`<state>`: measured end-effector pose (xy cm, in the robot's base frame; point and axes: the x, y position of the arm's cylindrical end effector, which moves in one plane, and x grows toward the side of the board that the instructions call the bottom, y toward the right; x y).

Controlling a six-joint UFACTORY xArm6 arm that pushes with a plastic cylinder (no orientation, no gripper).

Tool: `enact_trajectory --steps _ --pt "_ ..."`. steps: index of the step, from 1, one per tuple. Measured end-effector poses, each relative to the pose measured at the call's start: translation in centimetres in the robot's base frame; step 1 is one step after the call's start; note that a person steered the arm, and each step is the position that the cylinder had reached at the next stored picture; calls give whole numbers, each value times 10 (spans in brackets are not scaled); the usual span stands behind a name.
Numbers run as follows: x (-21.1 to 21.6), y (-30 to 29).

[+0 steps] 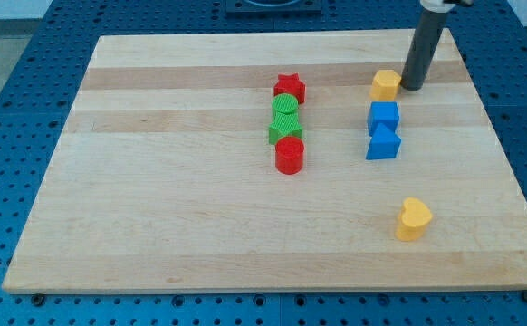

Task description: Push yellow hexagon into the blue cube

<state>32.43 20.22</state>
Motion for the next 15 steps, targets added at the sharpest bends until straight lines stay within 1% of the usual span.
enact_trajectory --steps 1,2,3,4,9,11,12,13,14,15 --pt "-2 0" --pt "-34 0" --pt "-41 0" --pt "-40 -1" --pt "-5 -21" --pt "0 -21" --pt "-45 -21" --pt "-63 -24" --pt "-63 -39" --pt "-57 -40"
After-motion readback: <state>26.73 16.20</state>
